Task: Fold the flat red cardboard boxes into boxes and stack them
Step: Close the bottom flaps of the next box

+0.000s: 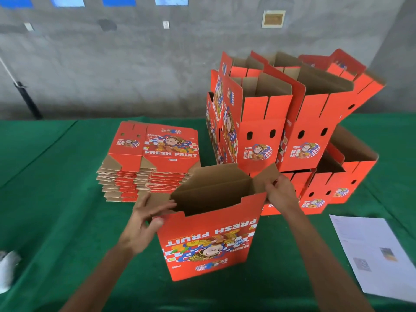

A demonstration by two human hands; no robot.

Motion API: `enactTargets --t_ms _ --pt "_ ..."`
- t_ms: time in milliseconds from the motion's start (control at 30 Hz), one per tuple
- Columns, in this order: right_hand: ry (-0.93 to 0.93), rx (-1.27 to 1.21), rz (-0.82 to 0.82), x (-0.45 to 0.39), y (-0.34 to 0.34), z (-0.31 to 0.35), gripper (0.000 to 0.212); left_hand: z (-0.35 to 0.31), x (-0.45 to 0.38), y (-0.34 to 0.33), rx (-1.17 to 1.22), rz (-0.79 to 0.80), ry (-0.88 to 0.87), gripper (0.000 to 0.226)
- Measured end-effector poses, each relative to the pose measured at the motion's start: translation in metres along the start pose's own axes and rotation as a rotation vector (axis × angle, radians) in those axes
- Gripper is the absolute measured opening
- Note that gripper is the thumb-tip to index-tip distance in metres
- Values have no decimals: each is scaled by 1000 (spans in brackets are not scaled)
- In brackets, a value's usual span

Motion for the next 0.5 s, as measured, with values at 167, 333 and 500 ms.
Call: enactTargets --t_ms 167,333,500 --pt "68 -34 60 6 -3 -2 17 5 -13 -7 -161 -33 192 70" --pt "234 30 20 21 -9 -10 29 3 -41 -16 -609 474 27 58" --pt "299 -146 203 30 -17 -15 52 1 -69 -38 -881 559 151 63"
Point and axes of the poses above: each hand's wrist, its own x-axis away from the middle knuckle, its own y-axis out of the back of the hand, z = x × y, the point moved 3 cm from there along -x, towards the middle knuckle, and after that the axes turned 15 degrees about -y, right-handed, at the moved point
